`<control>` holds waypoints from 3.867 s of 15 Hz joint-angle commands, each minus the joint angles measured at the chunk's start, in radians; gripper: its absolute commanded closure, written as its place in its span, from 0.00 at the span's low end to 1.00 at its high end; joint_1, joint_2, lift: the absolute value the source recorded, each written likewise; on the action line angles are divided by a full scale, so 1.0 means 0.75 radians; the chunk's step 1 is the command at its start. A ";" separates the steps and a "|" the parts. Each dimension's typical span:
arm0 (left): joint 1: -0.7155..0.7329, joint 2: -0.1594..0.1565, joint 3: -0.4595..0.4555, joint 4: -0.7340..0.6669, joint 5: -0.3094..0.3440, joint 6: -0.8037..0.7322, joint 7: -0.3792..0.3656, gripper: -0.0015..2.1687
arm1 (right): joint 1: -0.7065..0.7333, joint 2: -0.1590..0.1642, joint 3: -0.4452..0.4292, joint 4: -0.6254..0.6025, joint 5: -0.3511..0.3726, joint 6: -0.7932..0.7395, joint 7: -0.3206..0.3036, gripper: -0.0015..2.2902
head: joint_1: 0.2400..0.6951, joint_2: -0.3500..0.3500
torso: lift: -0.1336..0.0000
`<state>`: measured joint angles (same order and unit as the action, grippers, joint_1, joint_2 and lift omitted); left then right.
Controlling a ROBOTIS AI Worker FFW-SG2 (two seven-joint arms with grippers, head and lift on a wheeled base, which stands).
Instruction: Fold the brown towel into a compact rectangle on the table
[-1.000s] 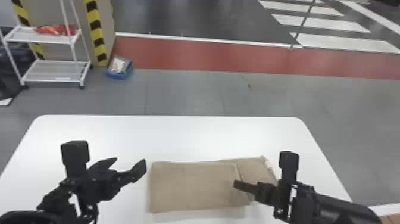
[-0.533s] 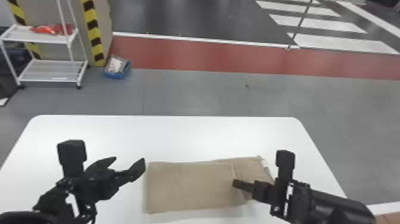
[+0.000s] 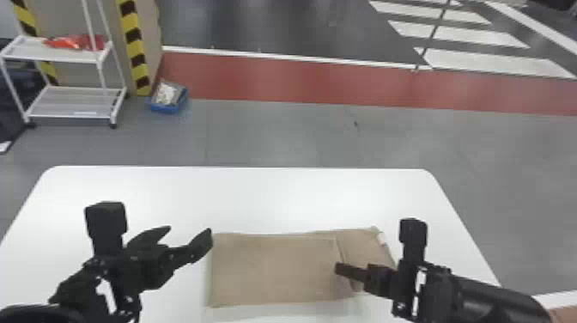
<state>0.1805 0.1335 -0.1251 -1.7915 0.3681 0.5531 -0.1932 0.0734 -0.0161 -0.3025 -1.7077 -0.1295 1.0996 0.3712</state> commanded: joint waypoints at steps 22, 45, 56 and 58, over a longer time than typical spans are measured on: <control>0.005 0.004 0.013 -0.004 0.016 0.022 -0.002 0.04 | 0.006 -0.005 0.002 -0.075 -0.054 0.042 0.025 0.60 | 1.00 0.23 | 1.00; 0.052 0.000 0.079 -0.019 0.041 0.027 -0.002 0.04 | -0.002 -0.089 -0.245 -0.224 -0.177 0.083 0.223 0.60 | 1.00 0.17 | 1.00; 0.062 0.000 0.054 -0.031 0.033 0.031 0.012 0.04 | 0.004 -0.091 -0.392 -0.271 -0.222 0.141 0.266 0.60 | 1.00 0.11 | 1.00; 0.068 0.002 0.056 -0.033 0.033 0.031 0.014 0.04 | -0.008 -0.093 -0.435 -0.259 -0.234 0.137 0.274 0.60 | 1.00 0.10 | 1.00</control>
<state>0.2295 0.1337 -0.0837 -1.8154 0.3928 0.5744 -0.1836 0.0714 -0.0853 -0.6088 -1.9082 -0.2993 1.2051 0.5742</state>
